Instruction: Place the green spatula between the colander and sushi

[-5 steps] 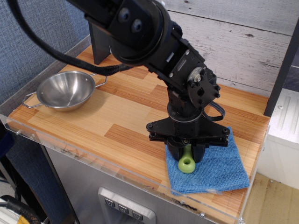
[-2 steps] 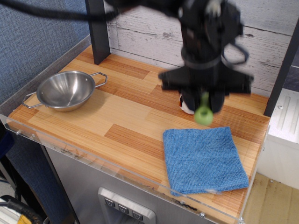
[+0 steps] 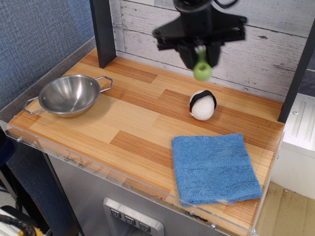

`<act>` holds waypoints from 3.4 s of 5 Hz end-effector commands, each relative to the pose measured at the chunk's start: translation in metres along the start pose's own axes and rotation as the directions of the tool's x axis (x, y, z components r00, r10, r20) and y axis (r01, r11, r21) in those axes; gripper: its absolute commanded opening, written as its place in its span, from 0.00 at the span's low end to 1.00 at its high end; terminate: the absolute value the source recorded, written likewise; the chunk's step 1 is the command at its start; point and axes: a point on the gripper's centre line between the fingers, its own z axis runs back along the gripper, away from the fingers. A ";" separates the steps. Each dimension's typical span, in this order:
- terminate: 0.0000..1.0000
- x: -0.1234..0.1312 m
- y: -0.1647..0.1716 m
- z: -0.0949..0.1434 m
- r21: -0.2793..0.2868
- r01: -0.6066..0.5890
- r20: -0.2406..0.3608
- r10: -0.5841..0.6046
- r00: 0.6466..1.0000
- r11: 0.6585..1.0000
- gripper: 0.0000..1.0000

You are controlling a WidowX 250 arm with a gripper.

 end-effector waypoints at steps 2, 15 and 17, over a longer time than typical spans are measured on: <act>0.00 0.048 0.065 -0.034 0.109 -0.164 0.019 0.163 0.986 0.980 0.00; 0.00 0.064 0.073 -0.026 0.210 -0.200 -0.003 0.205 0.979 0.957 1.00; 0.00 0.065 0.052 0.042 0.139 -0.243 0.039 0.240 0.970 0.960 1.00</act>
